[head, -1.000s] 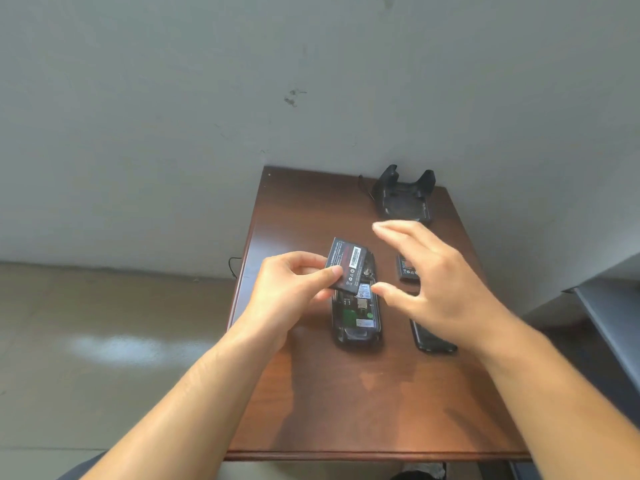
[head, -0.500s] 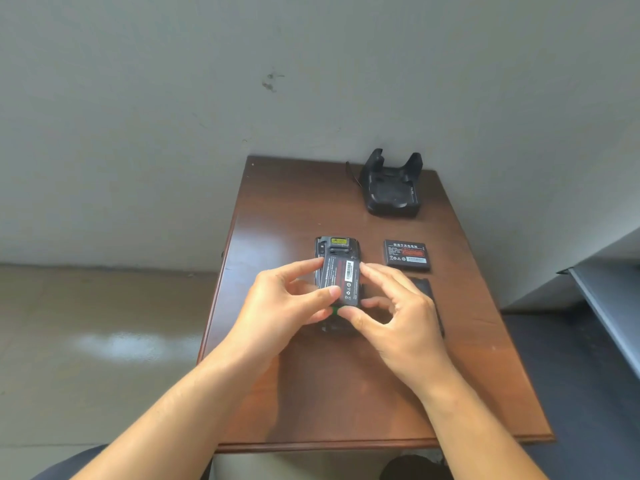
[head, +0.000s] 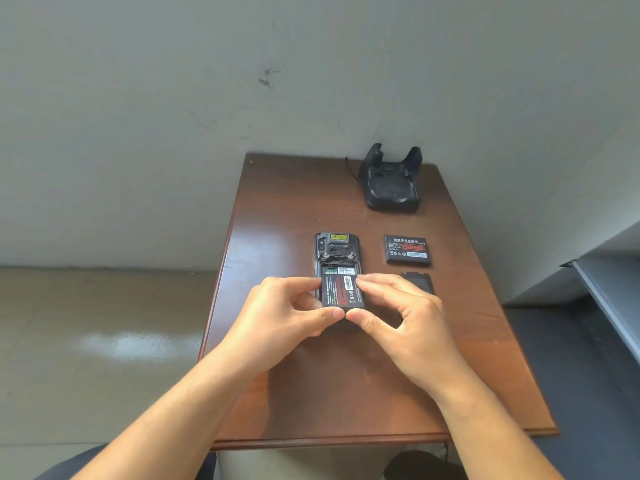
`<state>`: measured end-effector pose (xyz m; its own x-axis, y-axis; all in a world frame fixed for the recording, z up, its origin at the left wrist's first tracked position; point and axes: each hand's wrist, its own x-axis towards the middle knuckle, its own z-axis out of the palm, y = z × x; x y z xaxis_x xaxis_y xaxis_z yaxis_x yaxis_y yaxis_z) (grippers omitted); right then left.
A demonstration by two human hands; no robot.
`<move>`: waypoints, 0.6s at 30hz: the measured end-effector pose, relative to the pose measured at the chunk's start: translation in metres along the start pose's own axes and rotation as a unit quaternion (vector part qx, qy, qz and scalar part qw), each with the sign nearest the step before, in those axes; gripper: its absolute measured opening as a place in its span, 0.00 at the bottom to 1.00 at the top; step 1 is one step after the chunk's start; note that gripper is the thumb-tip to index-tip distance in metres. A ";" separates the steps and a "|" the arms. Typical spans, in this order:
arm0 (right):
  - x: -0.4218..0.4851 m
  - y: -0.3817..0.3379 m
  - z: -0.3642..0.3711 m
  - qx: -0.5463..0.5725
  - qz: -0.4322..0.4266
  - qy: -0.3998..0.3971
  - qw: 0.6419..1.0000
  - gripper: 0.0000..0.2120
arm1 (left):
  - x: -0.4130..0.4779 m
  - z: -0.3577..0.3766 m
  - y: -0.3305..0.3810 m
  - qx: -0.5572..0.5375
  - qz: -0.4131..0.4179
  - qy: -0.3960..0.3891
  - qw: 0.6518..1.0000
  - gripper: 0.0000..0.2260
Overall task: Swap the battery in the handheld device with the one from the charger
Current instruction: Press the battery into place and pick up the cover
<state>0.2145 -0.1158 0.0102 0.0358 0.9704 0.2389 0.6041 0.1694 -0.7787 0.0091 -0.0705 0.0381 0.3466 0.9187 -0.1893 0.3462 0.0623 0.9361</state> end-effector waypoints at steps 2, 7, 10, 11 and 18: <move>0.000 0.001 -0.001 -0.029 0.005 -0.006 1.000 0.24 | 0.002 0.001 -0.005 0.015 -0.005 0.015 1.000 0.10; 0.000 0.003 -0.002 -0.048 0.009 -0.001 0.999 0.24 | 0.004 0.002 -0.008 0.111 0.007 0.060 0.992 0.26; 0.002 0.003 -0.001 -0.045 0.010 -0.004 0.999 0.24 | 0.005 0.003 -0.009 0.136 0.019 0.074 0.988 0.24; 0.002 0.003 -0.001 -0.048 0.009 -0.004 0.999 0.25 | 0.005 0.004 -0.010 0.145 0.022 0.080 0.986 0.22; 0.004 0.002 0.001 -0.053 0.024 -0.003 0.998 0.25 | 0.008 0.005 -0.013 0.143 0.020 0.092 0.985 0.17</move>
<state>0.2150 -0.1112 0.0086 0.0621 0.9783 0.1977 0.6822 0.1030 -0.7239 0.0119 -0.0656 0.0228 0.2104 0.9749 -0.0728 0.5759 -0.0634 0.8150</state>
